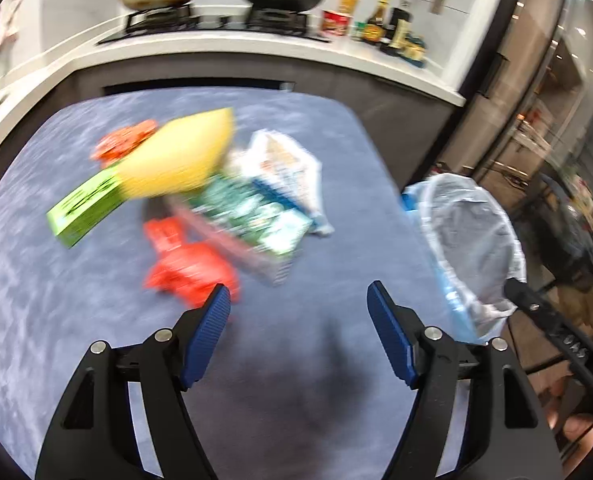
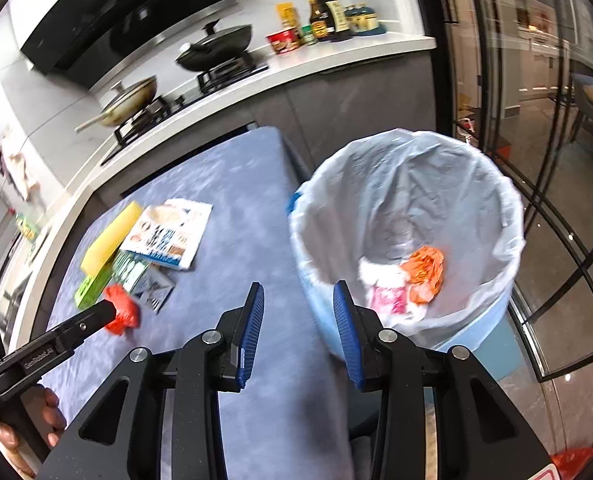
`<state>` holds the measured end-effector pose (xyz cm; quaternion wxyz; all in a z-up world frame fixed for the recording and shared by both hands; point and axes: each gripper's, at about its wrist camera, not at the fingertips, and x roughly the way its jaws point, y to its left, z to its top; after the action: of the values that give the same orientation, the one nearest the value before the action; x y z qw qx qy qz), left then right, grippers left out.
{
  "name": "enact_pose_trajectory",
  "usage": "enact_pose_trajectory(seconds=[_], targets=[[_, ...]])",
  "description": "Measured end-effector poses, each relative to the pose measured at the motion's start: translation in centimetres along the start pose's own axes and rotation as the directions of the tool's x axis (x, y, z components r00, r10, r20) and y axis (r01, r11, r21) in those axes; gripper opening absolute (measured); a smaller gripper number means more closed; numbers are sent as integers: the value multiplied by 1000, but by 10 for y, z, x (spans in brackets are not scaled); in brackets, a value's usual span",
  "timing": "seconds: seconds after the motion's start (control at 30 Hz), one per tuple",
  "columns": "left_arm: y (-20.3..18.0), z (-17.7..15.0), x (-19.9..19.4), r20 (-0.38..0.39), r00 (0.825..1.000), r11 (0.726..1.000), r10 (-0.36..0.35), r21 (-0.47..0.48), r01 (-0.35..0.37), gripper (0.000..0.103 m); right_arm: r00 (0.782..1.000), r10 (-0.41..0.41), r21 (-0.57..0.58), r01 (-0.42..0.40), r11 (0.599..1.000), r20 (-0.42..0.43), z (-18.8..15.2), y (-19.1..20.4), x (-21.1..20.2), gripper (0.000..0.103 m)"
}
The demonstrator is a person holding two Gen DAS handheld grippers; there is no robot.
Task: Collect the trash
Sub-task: 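Open both tools to drop the towel and orange bag into the bin, then grasp the red plastic bag with the left tool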
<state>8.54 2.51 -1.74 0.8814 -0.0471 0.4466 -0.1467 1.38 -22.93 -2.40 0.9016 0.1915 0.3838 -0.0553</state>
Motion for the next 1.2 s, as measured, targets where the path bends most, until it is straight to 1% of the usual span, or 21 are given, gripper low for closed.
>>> enact_pose_trajectory(seconds=[0.13, 0.2, 0.23, 0.4, 0.67, 0.8, 0.87, 0.9, 0.93, 1.1, 1.2], targets=[[35, -9, 1, -11, 998, 996, 62, -58, -62, 72, 1000, 12, -26, -13, 1000, -22, -8, 18, 6, 36], [48, -10, 3, -12, 996, 992, 90, -85, -91, 79, 999, 17, -37, -18, 999, -31, -10, 25, 7, 36], [56, -10, 3, -10, 995, 989, 101, -104, -101, 79, 999, 17, -43, -19, 999, -35, -11, 29, 8, 36], [79, -2, 14, -18, 995, 981, 96, -167, -98, 79, 999, 20, -70, -24, 997, -51, -14, 44, 12, 36], [83, 8, 42, -52, 998, 981, 46, -186, -55, 78, 998, 16, -87, -21, 996, -65, -13, 57, 19, 36], [79, 9, 52, -70, 997, 983, 22, -179, -34, 64, 997, 17, -95, -24, 995, -75, -13, 61, 24, 36], [77, 9, 55, -75, 997, 985, 14, -173, -26, 60, 997, 21, -100, -29, 995, -80, -13, 64, 27, 36], [76, 9, 56, -76, 997, 985, 1, -173, -15, 55, 996, 22, -103, -30, 994, -82, -13, 66, 28, 36], [76, 9, 57, -77, 997, 985, -10, -172, -4, 52, 996, 23, -105, -32, 994, -83, -13, 68, 29, 36], [71, 11, 57, -80, 997, 990, -17, -142, 5, 42, 995, 31, -118, -42, 992, -93, -13, 74, 34, 36], [70, 10, 53, -78, 997, 990, -24, -140, 12, 38, 995, 36, -121, -48, 991, -95, -13, 77, 35, 36]])
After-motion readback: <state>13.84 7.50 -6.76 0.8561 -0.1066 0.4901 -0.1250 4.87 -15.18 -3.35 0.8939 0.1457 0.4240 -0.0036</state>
